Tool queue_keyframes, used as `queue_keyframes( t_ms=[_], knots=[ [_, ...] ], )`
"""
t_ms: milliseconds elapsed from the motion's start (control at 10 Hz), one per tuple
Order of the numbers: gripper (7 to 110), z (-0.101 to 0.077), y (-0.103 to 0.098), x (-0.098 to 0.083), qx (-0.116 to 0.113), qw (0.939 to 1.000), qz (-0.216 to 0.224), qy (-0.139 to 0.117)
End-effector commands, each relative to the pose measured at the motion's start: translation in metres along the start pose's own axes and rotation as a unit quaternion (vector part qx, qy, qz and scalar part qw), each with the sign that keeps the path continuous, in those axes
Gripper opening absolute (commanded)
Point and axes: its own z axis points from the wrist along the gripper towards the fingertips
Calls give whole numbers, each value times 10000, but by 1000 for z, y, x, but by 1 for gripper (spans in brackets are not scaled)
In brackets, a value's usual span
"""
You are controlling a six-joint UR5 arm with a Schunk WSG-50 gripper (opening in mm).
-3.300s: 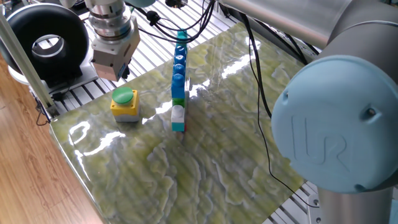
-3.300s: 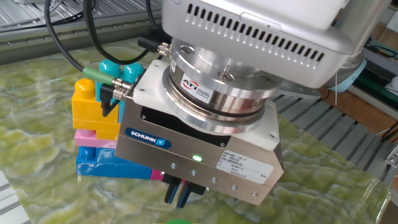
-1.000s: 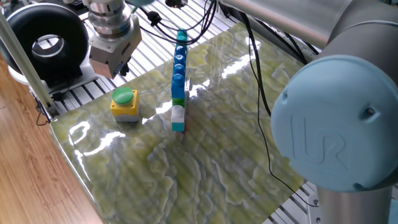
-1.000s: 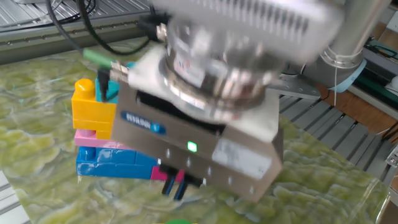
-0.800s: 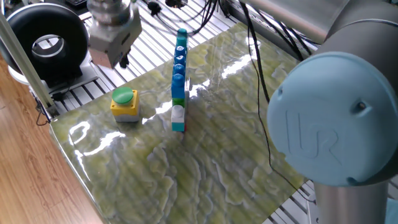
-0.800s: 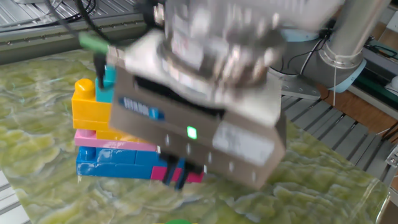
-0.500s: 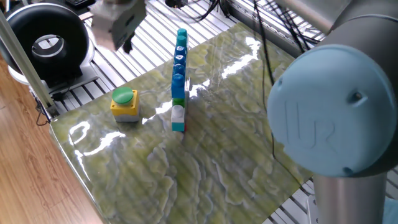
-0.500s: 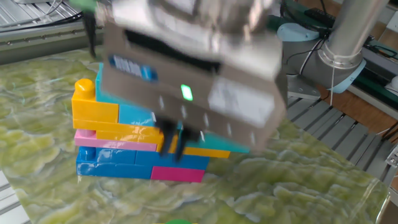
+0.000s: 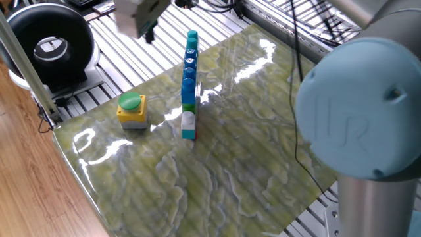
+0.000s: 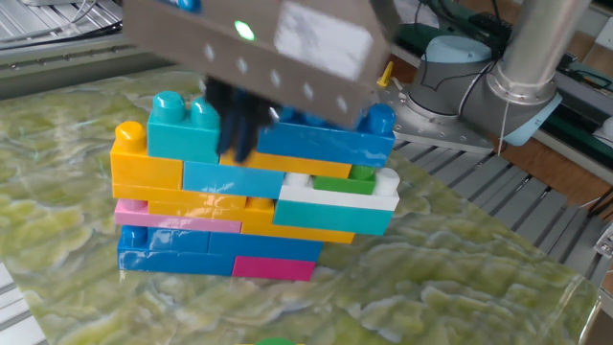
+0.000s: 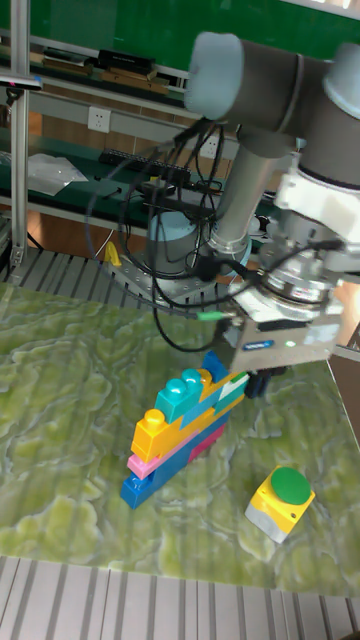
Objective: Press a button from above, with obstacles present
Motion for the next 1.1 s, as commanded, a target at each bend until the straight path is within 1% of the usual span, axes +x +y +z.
queue_keyframes(
  t_ms=[0,100,200,400,500,800,900,1000],
  knots=[
    [7,-4,-30,28,-19,9998,156,-133],
    [7,-1,-38,32,52,9996,169,-203],
    [7,0,-42,37,96,9996,151,-209],
    [7,0,-42,39,91,9997,143,-178],
    [7,0,-42,42,84,9998,150,-123],
    [7,0,-51,49,275,9995,154,16],
    [7,-1,-55,49,347,9992,181,21],
    [7,-1,-55,48,352,9992,210,-12]
  ],
)
